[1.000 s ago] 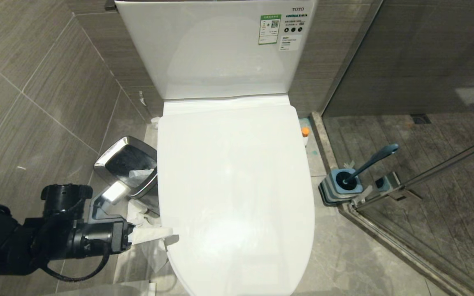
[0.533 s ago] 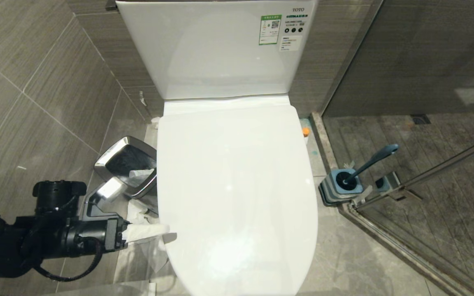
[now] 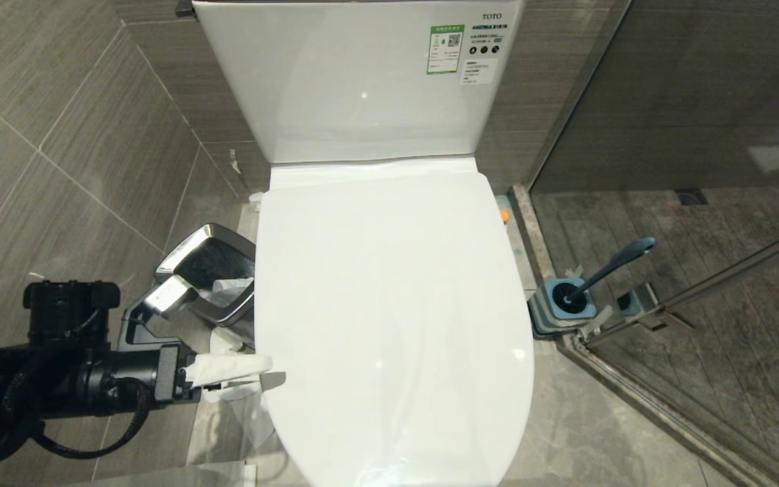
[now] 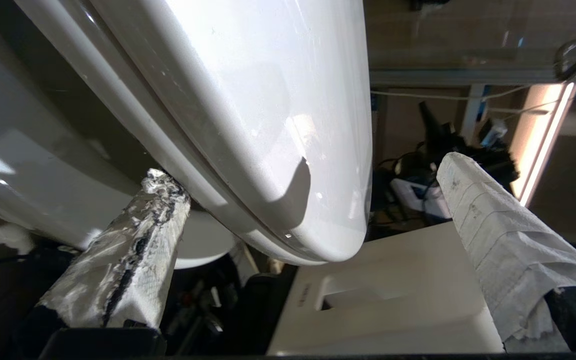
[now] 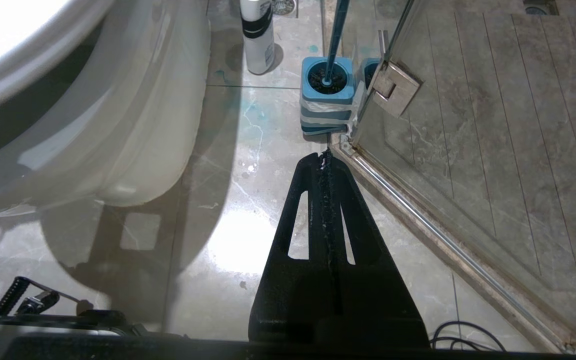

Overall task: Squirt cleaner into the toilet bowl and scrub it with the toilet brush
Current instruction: Use the left hand to lift the toilet lid slightly

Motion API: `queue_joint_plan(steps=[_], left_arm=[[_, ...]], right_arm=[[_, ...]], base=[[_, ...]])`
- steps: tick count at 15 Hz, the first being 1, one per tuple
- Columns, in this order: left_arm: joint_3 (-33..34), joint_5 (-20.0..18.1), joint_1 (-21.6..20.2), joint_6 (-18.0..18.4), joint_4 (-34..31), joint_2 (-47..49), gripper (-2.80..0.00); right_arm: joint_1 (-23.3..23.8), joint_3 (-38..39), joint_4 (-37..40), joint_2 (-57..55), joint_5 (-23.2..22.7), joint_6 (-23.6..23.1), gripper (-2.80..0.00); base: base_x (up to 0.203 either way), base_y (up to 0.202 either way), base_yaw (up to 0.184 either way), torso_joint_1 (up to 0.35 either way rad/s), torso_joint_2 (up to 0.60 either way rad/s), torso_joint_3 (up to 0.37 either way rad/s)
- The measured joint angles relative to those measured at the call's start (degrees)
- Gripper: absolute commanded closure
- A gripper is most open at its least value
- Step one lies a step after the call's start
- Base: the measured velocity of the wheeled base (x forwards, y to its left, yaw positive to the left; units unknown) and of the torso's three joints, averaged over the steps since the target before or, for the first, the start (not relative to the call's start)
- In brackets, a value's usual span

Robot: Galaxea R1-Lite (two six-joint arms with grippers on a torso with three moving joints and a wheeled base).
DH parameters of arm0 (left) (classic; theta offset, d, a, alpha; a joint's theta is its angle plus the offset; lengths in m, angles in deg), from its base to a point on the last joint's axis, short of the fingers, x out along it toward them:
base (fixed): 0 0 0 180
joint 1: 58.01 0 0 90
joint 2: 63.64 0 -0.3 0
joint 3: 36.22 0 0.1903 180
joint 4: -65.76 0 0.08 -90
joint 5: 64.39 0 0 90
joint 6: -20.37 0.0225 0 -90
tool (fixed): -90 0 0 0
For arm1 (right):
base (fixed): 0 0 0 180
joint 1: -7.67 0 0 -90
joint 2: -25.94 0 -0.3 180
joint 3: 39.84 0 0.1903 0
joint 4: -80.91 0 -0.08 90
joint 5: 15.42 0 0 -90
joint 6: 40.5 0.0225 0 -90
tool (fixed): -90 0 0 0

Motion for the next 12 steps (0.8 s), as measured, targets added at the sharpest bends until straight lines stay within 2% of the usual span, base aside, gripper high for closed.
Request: queue_joint_plan(steps=[3, 10, 12], left_arm=[[-0.96, -0.16, 0.09, -6.9, 0.02, -3.63, -2.8], [-2.22, -0.22, 0.2, -13.95, 0.39, -10.15, -2.8], [-3.68, -0.28, 0.72, -17.31, 0.34, -11.72, -2.8]], right_arm=[[0.0, 0.0, 0.0, 0.0, 0.0, 0.02, 0.0], [0.0, 0.0, 0.0, 0.0, 0.0, 0.02, 0.0], [0.0, 0.0, 0.0, 0.0, 0.0, 0.02, 0.0]], base=[[0.0, 0.0, 0.0, 0.0, 0.0, 0.0], [0.0, 0.0, 0.0, 0.0, 0.0, 0.0], [0.0, 0.0, 0.0, 0.0, 0.0, 0.0]])
